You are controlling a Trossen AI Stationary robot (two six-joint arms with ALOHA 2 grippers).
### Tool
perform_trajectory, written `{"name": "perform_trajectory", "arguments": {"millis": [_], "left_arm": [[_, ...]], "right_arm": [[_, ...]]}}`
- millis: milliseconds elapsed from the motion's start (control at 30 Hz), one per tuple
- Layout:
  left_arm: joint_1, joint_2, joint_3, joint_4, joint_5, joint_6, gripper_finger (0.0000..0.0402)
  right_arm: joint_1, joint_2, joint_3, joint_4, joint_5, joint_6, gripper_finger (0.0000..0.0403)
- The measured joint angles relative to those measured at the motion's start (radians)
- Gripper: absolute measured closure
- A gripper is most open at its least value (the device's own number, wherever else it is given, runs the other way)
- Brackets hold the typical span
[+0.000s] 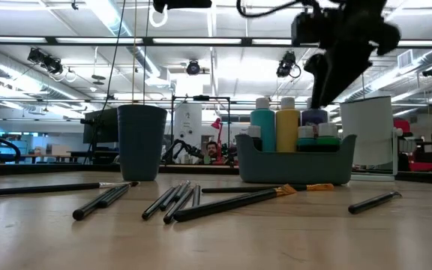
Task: Pick & Place Paint Supplies
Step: Put the small red paint bottle into the blue bin
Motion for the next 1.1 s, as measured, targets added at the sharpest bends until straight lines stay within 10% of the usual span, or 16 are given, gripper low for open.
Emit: {"name": "perform_trajectory", "arguments": {"millis": [600,1100], "left_arm": [[0.0,0.0,0.0,-0.001,0.011,-0.042,0.0194],[0.0,0.0,0.0,-0.001,0.14,-0.179,0.0194]], "right_arm": [[0.414,0.0,0.013,0.341,-0.199,0.1,0.021],[0.639,0.003,-0.336,1.132,-0.184,0.055,0.021]]}}
